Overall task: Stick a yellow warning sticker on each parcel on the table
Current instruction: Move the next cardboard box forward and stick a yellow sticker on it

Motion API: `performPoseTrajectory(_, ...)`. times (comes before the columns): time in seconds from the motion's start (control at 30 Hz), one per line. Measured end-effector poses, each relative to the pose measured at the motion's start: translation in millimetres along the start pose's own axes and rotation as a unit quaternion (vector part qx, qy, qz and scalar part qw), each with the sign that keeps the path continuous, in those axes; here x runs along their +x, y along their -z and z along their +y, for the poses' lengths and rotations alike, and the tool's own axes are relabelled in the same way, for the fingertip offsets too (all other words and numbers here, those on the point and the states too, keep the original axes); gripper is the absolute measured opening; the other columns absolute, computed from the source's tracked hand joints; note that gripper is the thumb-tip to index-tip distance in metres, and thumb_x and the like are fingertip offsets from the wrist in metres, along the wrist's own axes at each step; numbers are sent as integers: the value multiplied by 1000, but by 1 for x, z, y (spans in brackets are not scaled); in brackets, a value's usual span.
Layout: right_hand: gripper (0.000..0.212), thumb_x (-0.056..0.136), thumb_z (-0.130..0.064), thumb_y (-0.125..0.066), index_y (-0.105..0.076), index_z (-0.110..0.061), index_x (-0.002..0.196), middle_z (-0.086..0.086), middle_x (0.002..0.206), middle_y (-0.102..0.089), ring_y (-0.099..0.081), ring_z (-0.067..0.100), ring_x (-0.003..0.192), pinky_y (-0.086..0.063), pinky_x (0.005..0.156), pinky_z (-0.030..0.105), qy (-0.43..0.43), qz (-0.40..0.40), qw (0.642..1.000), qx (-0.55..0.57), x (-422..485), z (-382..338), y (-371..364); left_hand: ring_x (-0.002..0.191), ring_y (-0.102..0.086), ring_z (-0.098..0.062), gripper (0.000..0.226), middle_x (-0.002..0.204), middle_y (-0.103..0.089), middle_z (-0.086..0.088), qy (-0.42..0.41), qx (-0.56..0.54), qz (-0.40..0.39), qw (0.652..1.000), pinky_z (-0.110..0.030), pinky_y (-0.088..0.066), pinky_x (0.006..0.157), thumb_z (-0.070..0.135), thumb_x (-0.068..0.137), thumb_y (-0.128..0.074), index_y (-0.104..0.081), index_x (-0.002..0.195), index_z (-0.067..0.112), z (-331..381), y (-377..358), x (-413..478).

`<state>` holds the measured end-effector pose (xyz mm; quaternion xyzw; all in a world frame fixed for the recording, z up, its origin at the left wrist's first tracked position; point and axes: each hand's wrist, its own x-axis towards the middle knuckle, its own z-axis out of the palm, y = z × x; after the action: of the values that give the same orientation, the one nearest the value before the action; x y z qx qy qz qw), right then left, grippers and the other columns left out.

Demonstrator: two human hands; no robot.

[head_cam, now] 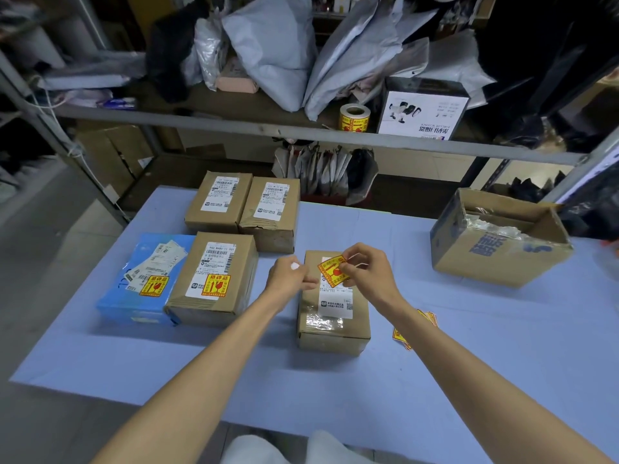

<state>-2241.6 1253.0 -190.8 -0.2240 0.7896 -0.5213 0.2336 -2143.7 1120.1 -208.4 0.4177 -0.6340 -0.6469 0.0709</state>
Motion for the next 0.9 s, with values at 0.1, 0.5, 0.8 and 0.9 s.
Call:
performPoseTrajectory(0.1,17,85,-2,-68,-63,-17,83,11,86,-71,-71,22,78,-60,60,30,-13,-10,1000,-6,1,2,4,66,-54,-14,4,84,-63,-7,-27,10,-9,1000,-23,-47,63,13,99,-45,-48,101,11,0,4,-3)
performPoseTrajectory(0.5,21,83,-3,-71,-70,-11,102,10,90,-72,-71,22,81,-59,66,31,-15,-61,997,-47,0,8,11,102,-61,-17,13,105,-70,-3,-105,232,-34,966,-31,-49,83,33,78,-72,-74,84,22,4,-11,-3)
performPoseTrajectory(0.8,23,81,8,-67,-59,3,101,21,84,-72,-71,22,67,-59,57,23,-110,-15,992,64,-8,17,15,100,-64,-15,9,94,-72,0,-86,129,-26,988,-26,-46,85,27,81,-73,-73,81,17,-4,-7,-6)
performPoseTrajectory(0.9,21,80,10,-66,-57,1,97,18,82,-71,-72,19,64,-60,58,25,-118,-18,990,72,-9,18,14,101,-64,-15,13,99,-72,-2,-76,137,-20,987,-25,-45,83,28,80,-73,-74,84,15,-10,-8,-5)
